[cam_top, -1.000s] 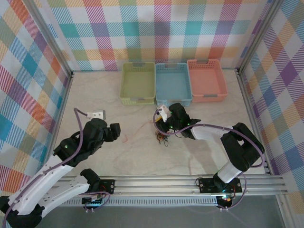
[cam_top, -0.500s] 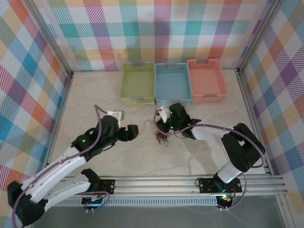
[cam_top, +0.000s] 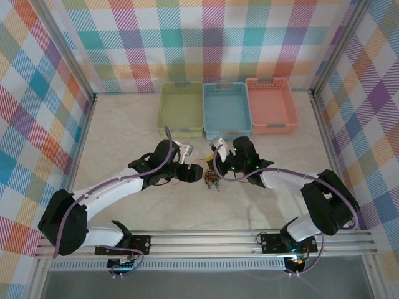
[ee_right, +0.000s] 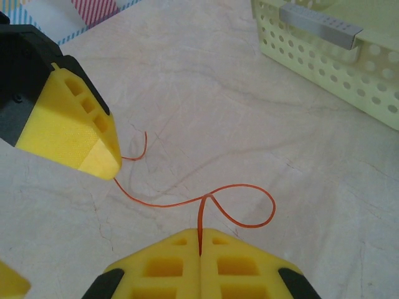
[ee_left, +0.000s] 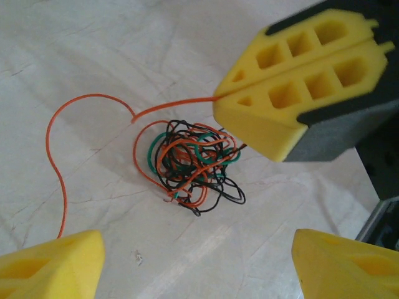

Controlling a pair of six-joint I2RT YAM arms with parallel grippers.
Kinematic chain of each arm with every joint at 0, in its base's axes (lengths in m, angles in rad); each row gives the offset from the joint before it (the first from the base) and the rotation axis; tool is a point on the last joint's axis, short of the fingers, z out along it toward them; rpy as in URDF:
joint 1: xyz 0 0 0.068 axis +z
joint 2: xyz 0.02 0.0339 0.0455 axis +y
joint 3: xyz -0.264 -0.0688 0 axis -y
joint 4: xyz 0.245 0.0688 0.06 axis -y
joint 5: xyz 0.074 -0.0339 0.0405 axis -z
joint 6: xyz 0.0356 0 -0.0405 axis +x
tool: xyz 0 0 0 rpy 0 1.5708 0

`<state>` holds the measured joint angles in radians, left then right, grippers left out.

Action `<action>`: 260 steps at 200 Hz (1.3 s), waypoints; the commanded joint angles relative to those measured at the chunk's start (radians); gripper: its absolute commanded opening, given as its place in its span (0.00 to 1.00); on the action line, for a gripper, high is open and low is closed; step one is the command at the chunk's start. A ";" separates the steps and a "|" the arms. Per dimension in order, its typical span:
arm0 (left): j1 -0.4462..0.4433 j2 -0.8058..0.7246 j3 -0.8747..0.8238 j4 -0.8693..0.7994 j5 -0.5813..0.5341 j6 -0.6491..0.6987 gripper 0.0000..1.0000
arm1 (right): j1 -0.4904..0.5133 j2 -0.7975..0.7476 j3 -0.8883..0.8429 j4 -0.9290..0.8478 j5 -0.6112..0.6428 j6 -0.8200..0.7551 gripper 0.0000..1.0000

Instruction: Untangle the cables

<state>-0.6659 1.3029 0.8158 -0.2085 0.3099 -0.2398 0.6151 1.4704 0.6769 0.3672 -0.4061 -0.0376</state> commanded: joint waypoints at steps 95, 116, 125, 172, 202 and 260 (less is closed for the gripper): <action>0.013 0.032 0.121 -0.041 -0.145 0.337 0.80 | -0.015 -0.066 -0.067 0.165 -0.150 0.015 0.00; 0.015 -0.036 0.042 0.069 -0.124 0.403 0.82 | -0.017 -0.063 -0.064 0.161 -0.150 0.018 0.00; 0.018 -0.049 0.020 0.104 -0.096 0.421 0.82 | -0.017 -0.064 -0.065 0.163 -0.150 0.019 0.00; 0.016 -0.050 0.003 0.060 -0.114 0.564 0.77 | -0.017 -0.069 -0.072 0.181 -0.163 0.018 0.00; 0.014 0.023 0.032 0.048 -0.043 0.596 0.77 | -0.017 -0.064 -0.067 0.179 -0.171 0.020 0.00; 0.032 0.092 0.028 0.172 -0.050 0.642 0.76 | -0.017 -0.055 -0.055 0.158 -0.169 0.015 0.00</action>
<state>-0.6487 1.4021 0.8364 -0.1352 0.2352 0.3687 0.6022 1.4227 0.6151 0.5076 -0.5392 -0.0296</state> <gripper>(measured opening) 0.759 0.066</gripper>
